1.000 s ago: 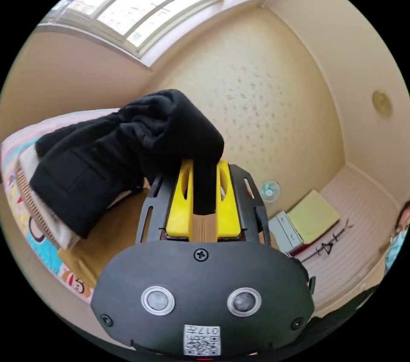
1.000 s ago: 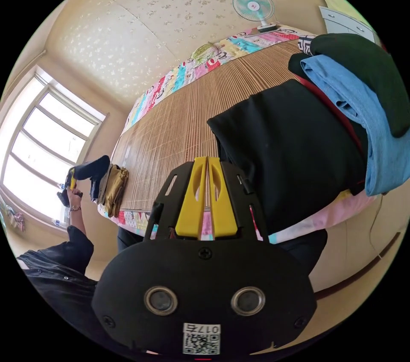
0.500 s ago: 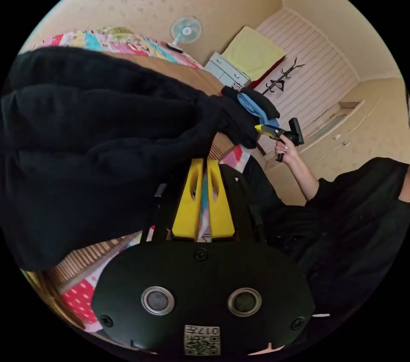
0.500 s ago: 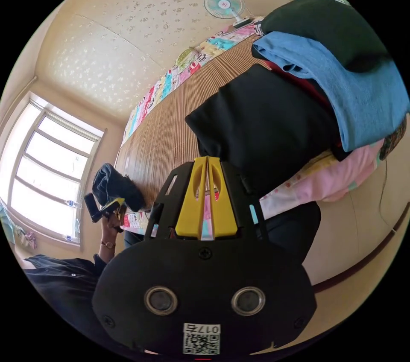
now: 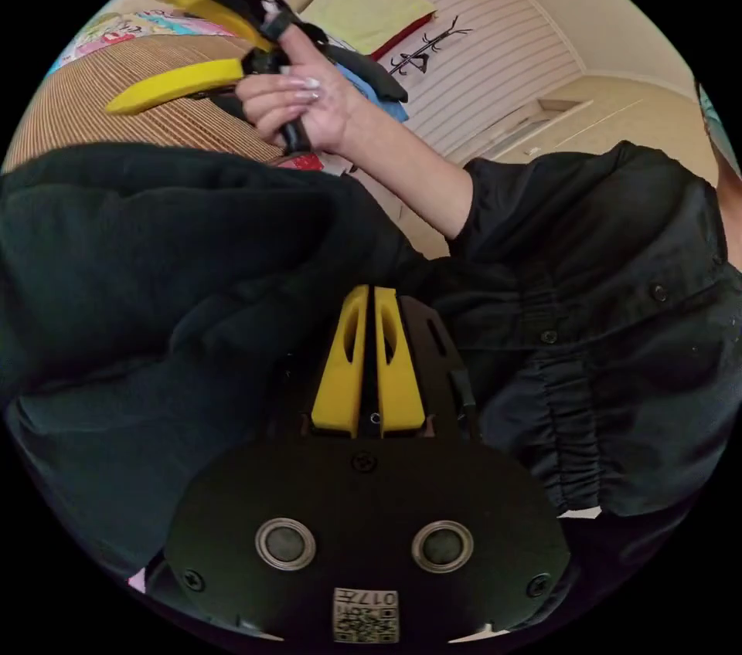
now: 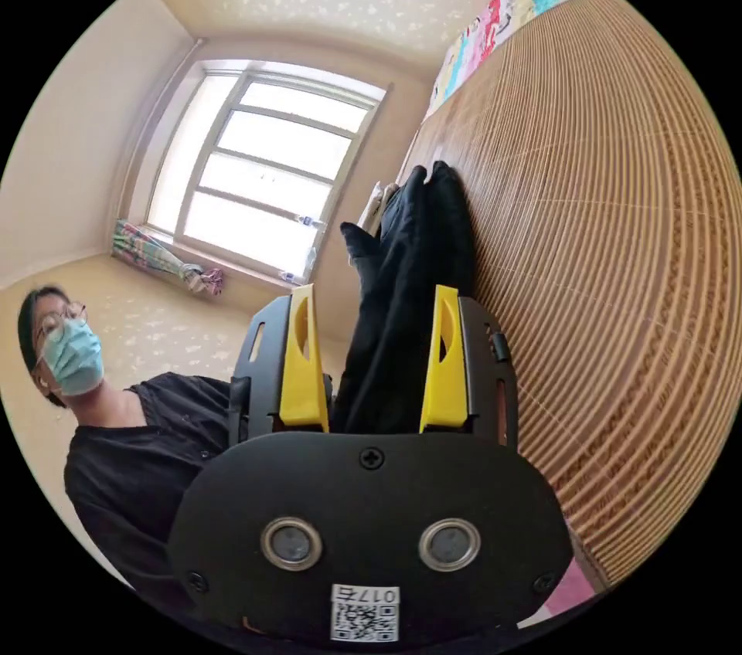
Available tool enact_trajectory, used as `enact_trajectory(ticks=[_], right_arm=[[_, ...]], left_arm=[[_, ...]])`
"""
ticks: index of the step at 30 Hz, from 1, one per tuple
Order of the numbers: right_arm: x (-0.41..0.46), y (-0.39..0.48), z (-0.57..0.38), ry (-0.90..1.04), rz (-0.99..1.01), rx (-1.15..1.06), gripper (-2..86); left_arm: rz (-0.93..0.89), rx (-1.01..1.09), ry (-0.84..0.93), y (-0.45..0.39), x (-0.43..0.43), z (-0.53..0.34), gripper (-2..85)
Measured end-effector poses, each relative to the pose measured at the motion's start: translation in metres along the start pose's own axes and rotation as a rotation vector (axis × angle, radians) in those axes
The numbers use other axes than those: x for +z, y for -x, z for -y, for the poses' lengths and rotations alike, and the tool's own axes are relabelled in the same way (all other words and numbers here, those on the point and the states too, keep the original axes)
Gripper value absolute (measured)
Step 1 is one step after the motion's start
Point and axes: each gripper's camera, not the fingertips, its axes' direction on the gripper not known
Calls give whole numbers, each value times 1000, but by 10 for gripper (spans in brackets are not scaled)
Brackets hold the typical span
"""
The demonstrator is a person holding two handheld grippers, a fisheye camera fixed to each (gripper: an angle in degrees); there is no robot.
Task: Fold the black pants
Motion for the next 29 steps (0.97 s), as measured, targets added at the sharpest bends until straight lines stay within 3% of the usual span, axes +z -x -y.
enact_trajectory(ticks=[3,6,11,14,17,19,25,27,29], right_arm=[[38,-29,29,35,-115,96,203],[69,-43,36,120,-186,107,176],[71,-33,7,113,-264,11,73],[58,-8,-15,72,-212,-110,52],[67,23,-36,145,-248,-274,39],[76,32,-45,185,-245,-308,35],[110,34,-67,256,-124,-338,32],[118,29,-71,275,-81,-332,34],[126,20,-74,314,-75,-309,39]], left_arm=[[-274,138,-10,-14,21,17,-9],[-253,51,-114,-6,24,21,-8],[12,-172,-330,28,-38,-8,23],[342,-219,-422,14,-98,-14,55],[542,-269,-540,2,-151,-9,63],[581,-372,-576,13,-173,-2,75],[706,-625,-479,77,-190,40,138],[783,-727,-365,101,-180,54,138],[864,-778,-105,135,-150,73,120]])
